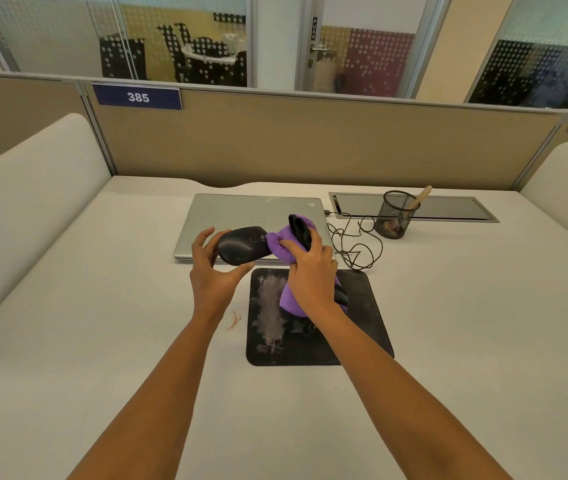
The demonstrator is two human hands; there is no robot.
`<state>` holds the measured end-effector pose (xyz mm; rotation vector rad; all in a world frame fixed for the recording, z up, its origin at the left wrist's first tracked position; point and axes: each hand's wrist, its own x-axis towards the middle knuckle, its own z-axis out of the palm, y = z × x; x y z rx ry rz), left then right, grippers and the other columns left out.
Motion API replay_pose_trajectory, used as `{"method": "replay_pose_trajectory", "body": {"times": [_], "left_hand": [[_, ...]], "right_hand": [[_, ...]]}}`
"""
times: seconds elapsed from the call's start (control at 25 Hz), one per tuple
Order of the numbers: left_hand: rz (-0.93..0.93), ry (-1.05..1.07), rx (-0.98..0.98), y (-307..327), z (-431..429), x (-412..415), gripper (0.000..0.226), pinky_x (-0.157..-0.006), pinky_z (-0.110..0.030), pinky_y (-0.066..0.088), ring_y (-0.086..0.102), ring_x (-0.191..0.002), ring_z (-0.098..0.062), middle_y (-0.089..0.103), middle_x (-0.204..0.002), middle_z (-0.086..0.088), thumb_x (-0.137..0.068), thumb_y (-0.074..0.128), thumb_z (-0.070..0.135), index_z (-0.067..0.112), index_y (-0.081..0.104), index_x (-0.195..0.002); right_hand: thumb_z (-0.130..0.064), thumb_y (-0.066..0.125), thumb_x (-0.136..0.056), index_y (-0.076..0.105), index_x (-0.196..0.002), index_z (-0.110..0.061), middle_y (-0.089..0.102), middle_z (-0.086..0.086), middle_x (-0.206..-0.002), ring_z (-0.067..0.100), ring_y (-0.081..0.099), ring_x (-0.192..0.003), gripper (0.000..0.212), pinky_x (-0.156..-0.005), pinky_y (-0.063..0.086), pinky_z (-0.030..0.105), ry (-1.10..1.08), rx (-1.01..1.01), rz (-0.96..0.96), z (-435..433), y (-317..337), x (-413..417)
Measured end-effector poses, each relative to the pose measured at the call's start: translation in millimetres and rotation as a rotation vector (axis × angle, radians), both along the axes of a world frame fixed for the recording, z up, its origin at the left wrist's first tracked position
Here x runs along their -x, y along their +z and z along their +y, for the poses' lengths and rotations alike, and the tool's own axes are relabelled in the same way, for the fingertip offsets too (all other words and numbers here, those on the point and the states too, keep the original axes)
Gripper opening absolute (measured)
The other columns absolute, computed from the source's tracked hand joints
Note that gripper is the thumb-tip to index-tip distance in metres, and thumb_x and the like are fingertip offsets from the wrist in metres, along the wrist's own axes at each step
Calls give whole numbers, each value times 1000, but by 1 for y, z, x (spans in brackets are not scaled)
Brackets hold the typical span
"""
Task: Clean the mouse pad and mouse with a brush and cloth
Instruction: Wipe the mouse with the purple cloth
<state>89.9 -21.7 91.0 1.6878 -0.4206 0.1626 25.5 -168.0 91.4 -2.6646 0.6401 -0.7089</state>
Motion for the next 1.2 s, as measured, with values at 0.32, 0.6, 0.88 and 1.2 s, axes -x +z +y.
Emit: {"method": "replay_pose_trajectory", "body": {"times": [0.32,0.6,0.88,1.2], "left_hand": [[44,-13,59,-1,-1,3,73,-95,-29,48,54,-113,-18,51,-133,-4,-69,79,11,24,39,-128],[-7,-37,15,-3,-1,9,85,-90,-2,39,52,-107,-6,51,-123,9,-64,83,12,14,35,-134],[157,118,103,-10,7,2,79,-95,-25,41,52,-116,-20,49,-134,-5,-69,79,11,24,34,-133],[215,129,-13,-36,25,-3,71,-98,-34,44,52,-115,-23,51,-130,-6,-69,79,9,22,41,-129]], "right_hand": [[-12,69,-80,58,-126,-29,51,17,-135,35,58,-104,50,-82,52,42,253,263,-282,45,7,-2],[-11,49,-92,49,-133,-33,33,10,-147,32,45,-115,47,-93,42,44,157,91,17,15,31,-28],[-1,36,-87,52,-127,-18,59,11,-112,24,59,-96,46,-70,52,27,-77,-1275,-310,-35,41,-18],[-19,47,-96,52,-122,-14,52,0,-67,13,48,-53,27,-46,46,21,-34,-1552,-438,-52,24,16]]}}
